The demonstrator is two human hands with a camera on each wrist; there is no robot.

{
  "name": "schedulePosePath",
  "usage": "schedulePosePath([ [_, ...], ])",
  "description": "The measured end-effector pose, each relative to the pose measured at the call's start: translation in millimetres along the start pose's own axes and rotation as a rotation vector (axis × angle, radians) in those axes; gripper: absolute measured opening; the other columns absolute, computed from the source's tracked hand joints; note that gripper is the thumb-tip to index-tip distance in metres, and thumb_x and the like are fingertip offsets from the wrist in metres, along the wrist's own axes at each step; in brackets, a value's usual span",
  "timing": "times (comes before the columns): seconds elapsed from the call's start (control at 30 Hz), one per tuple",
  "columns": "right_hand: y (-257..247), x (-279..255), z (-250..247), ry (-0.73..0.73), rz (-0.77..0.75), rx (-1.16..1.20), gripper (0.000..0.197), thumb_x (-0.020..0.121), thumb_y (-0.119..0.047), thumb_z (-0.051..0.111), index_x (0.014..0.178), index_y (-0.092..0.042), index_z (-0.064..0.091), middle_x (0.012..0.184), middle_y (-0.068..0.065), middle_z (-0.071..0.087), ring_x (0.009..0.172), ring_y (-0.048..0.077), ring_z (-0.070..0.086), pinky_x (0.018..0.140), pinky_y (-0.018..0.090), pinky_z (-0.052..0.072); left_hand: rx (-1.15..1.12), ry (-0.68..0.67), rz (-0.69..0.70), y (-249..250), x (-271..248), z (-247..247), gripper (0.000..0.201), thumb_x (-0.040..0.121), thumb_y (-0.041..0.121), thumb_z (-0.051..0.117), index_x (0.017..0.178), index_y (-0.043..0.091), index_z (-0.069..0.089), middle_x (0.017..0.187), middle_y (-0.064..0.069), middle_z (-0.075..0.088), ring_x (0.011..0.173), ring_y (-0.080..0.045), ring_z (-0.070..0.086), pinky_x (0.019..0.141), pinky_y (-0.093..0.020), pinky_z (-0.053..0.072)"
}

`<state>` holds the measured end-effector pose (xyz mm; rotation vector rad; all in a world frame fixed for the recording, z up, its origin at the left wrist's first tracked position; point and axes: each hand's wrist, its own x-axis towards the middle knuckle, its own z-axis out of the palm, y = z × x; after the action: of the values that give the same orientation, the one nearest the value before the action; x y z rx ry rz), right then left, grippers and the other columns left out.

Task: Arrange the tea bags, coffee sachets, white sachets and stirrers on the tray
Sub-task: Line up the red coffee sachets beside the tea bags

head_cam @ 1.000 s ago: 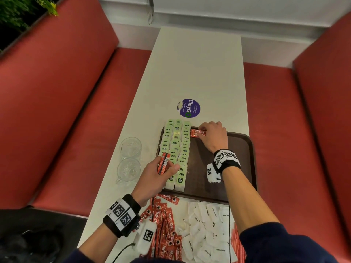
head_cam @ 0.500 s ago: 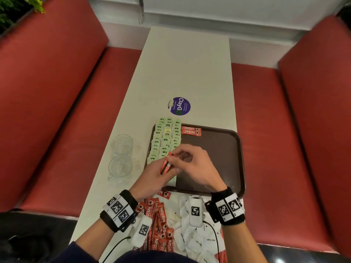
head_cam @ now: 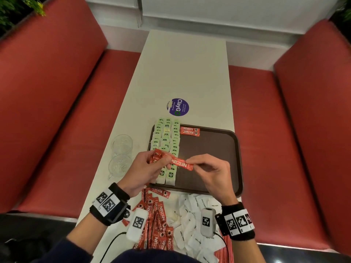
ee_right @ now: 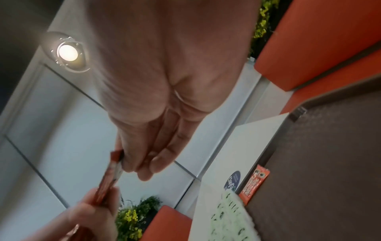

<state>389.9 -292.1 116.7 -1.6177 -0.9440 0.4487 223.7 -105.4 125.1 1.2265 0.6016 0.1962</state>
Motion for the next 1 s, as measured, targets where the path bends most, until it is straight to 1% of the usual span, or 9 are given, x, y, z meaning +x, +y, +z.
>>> schedulePosePath([
  [0.07, -1.3, -1.7, -4.5, -0.049, 0.065, -0.027, 0.031, 0.092, 0.001, 0.084, 0.113, -0.022, 0.085, 0.109, -0.009, 0.082, 0.104, 0.02, 0.079, 0.095, 0.046, 0.064, 0.114, 0.05, 0.039, 1.0, 0.4, 2.2, 0.018, 0.099, 0.031, 0.075, 0.11, 0.019, 0.082, 0.089, -0.01, 0.076, 0.05, -0.028, 0.032, 0.045, -0.028, 0.031],
  [0.13, -8.5, -2.2, -6.5, -0.113, 0.146, 0.009, 0.038, 0.092, -0.005, 0.086, 0.122, -0.027, 0.08, 0.117, -0.009, 0.08, 0.109, 0.021, 0.077, 0.1, 0.042, 0.062, 0.203, 0.109, 0.076, 2.2, 0.3, 6.2, 0.014, 0.098, 0.034, 0.078, 0.107, 0.025, 0.083, 0.092, -0.007, 0.081, 0.069, -0.052, 0.057, 0.068, -0.044, 0.056],
  [0.23, -16.2, -0.5, -0.6, -0.069, 0.2, 0.129, 0.035, 0.092, -0.015, 0.089, 0.123, -0.025, 0.078, 0.117, -0.003, 0.08, 0.107, 0.024, 0.077, 0.098, 0.042, 0.063, 0.284, 0.131, 0.111, 3.4, 0.8, 10.9, 0.012, 0.096, 0.033, 0.081, 0.101, 0.023, 0.082, 0.095, -0.002, 0.083, 0.104, -0.035, 0.075, 0.104, -0.053, 0.056],
  [0.33, -14.2, 3.7, 5.1, 0.065, 0.243, 0.217, 0.024, 0.093, -0.018, 0.087, 0.116, -0.022, 0.08, 0.109, 0.003, 0.082, 0.103, 0.025, 0.078, 0.102, 0.048, 0.06, 0.24, 0.131, 0.107, 7.0, 0.8, 14.5, 0.017, 0.096, 0.032, 0.079, 0.102, 0.016, 0.079, 0.096, -0.004, 0.084, 0.076, -0.021, 0.073, 0.076, -0.042, 0.059],
  [0.43, -12.6, 10.3, 11.7, 0.203, 0.271, 0.388, 0.02, 0.094, -0.008, 0.084, 0.113, -0.009, 0.077, 0.099, 0.013, 0.081, 0.093, 0.025, 0.077, 0.089, 0.04, 0.062, 0.147, 0.08, 0.075, 6.7, -1.5, 16.7, 0.019, 0.098, 0.03, 0.077, 0.099, 0.011, 0.077, 0.101, -0.011, 0.083, 0.045, -0.005, 0.039, 0.047, -0.019, 0.035],
  [0.57, -18.1, 18.3, 17.4, 0.249, 0.215, 0.322, 0.008, 0.101, -0.012, 0.078, 0.108, -0.01, 0.078, 0.095, 0.005, 0.08, 0.088, 0.017, 0.074, 0.08, 0.028, 0.058, 0.292, 0.041, 0.05, 3.5, -0.3, 15.5, 0.018, 0.091, 0.042, 0.082, 0.094, 0.024, 0.081, 0.081, -0.001, 0.075, 0.057, -0.004, 0.051, 0.062, -0.022, 0.043],
  [0.7, -22.0, 25.5, 9.9, 0.033, 0.132, 0.034, 0.007, 0.096, -0.024, 0.084, 0.103, -0.026, 0.084, 0.1, -0.009, 0.081, 0.097, 0.018, 0.076, 0.085, 0.029, 0.059, 0.342, 0.031, 0.12, 10.6, 3.5, 10.6, 0.022, 0.092, 0.035, 0.085, 0.111, 0.026, 0.081, 0.105, 0.006, 0.082, 0.106, -0.009, 0.076, 0.101, -0.031, 0.055],
  [0.87, -17.2, 32.2, 26.0, -0.027, 0.166, -0.002, 0.012, 0.087, -0.032, 0.091, 0.097, -0.038, 0.088, 0.105, -0.009, 0.067, 0.086, 0.016, 0.067, 0.077, 0.032, 0.058, 0.374, 0.031, 0.128, 5.9, 7.8, 16.7, 0.013, 0.089, 0.028, 0.089, 0.093, 0.022, 0.079, 0.079, 0.011, 0.075, 0.077, -0.004, 0.069, 0.077, -0.023, 0.053],
  [1.0, -20.0, 29.4, 25.8, -0.036, 0.178, 0.054, 0.031, 0.089, -0.036, 0.09, 0.118, -0.033, 0.078, 0.104, -0.007, 0.073, 0.096, 0.016, 0.073, 0.078, 0.028, 0.062, 0.234, 0.189, 0.112, 0.2, 10.3, 16.5, 0.022, 0.087, 0.034, 0.09, 0.096, 0.017, 0.079, 0.082, 0.004, 0.077, 0.074, -0.005, 0.067, 0.069, -0.021, 0.053],
])
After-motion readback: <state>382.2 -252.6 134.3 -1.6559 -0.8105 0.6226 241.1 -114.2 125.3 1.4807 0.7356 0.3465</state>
